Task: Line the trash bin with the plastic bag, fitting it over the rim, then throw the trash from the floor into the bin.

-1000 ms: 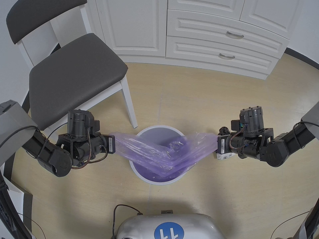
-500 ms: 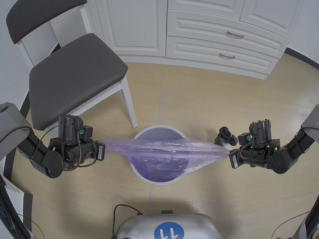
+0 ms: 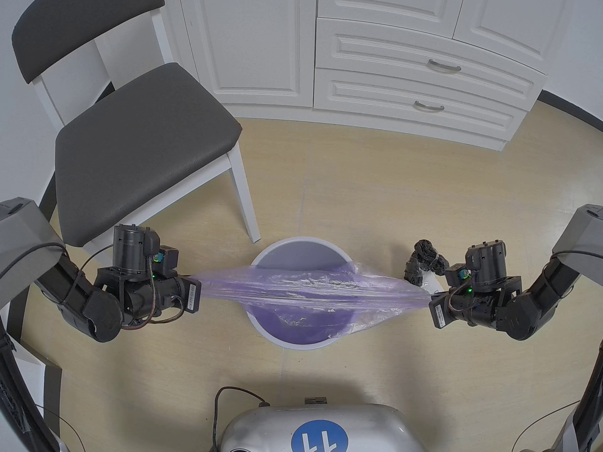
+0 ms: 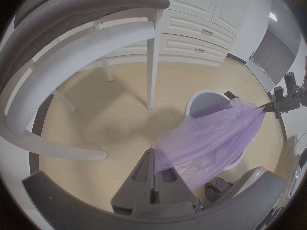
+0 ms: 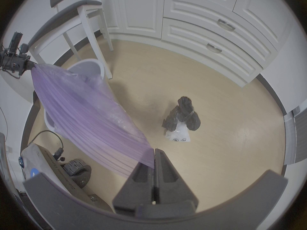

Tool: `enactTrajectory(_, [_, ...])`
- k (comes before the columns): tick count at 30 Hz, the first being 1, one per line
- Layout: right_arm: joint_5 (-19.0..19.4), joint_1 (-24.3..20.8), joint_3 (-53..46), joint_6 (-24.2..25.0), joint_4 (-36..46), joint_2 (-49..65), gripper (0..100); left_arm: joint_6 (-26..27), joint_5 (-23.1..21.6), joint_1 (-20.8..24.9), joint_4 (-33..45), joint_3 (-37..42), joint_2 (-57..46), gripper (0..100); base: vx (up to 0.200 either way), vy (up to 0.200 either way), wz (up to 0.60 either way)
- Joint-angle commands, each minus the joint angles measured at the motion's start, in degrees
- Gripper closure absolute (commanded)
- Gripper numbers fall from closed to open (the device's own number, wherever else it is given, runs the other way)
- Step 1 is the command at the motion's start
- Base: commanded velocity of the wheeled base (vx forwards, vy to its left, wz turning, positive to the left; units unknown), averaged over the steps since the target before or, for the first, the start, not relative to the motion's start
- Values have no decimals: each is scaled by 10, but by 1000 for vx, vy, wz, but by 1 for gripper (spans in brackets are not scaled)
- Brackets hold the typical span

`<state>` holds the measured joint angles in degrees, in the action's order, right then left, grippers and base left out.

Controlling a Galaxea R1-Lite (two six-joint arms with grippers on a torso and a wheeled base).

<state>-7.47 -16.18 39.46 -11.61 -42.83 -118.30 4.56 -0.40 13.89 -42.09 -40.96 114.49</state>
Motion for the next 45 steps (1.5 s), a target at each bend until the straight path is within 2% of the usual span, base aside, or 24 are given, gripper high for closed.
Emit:
enactTrajectory(1, [0,-3,5,0,-4,-36,100,-2,1,12,0,-3,28,100,0,0,0])
enactTrajectory(12, [-9,-11,16,3,-134,-121,100,-5,2,18,-72,-3,89,100,0,0,0])
enactTrajectory(22, [-10,-11,-25,-11,-132,-76,100,2,1,10,-63,11,62,100,0,0,0])
enactTrajectory(24, [-10,-11,-50,-44,-132,-57,100,5,1,8,-42,22,36,100,0,0,0])
enactTrajectory(26, [-10,-10,-57,-54,-132,-53,100,5,1,7,-33,24,29,100,0,0,0])
enactTrajectory(28, [-10,-8,-83,-88,-132,-37,100,19,-2,5,19,26,-2,100,0,0,0])
enactTrajectory(31, [-10,-5,-102,-114,-132,-25,100,42,-21,-2,59,31,-27,100,0,0,0])
enactTrajectory(33, [-10,-3,-122,-143,-132,-17,100,79,-50,-14,86,47,-46,100,0,0,0])
enactTrajectory(37, [-7,0,-142,-185,-137,-21,100,129,-71,-25,90,62,-41,100,0,0,0])
enactTrajectory(44, [-3,-5,-158,-209,-137,-26,100,142,-71,-25,89,74,-29,100,0,0,0])
enactTrajectory(45, [-3,-7,-159,-215,-137,-33,100,164,-71,-26,87,76,-19,100,0,0,0])
